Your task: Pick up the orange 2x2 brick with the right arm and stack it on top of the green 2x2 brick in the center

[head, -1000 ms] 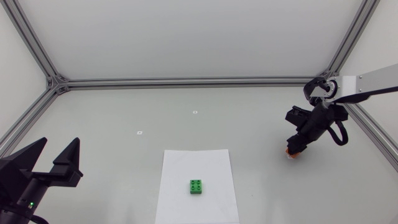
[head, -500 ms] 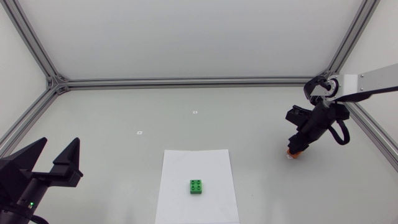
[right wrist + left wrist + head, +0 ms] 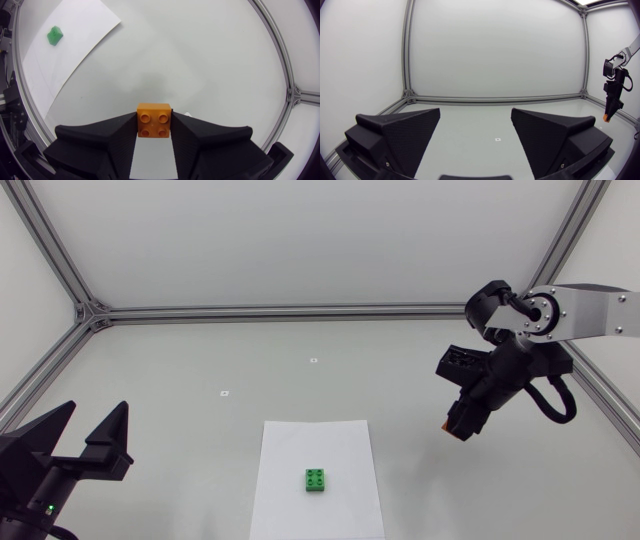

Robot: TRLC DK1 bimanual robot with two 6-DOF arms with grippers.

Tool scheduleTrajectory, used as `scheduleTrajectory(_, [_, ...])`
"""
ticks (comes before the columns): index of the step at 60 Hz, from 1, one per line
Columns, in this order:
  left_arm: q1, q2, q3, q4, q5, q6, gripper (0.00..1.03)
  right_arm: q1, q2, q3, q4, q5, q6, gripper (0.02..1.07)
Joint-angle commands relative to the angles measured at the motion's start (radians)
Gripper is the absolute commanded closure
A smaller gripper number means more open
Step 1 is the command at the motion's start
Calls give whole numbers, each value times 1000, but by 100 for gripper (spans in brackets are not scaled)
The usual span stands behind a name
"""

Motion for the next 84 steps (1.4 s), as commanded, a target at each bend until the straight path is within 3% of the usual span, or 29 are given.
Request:
scheduleTrajectory(1, [3, -8, -41, -15, 4, 13, 4, 62, -43, -42, -25, 14, -18, 94])
scheduleTrajectory(32, [3, -8, -41, -15, 4, 13, 4, 538, -51, -46, -29, 60, 65, 96])
scheduleTrajectory(59, [3, -8, -41, -15, 4, 13, 4, 705, 142, 115, 18, 40, 99, 96])
scheduleTrajectory(84, [3, -8, -41, -15, 4, 13, 4, 768, 300, 253, 23, 24, 102, 97])
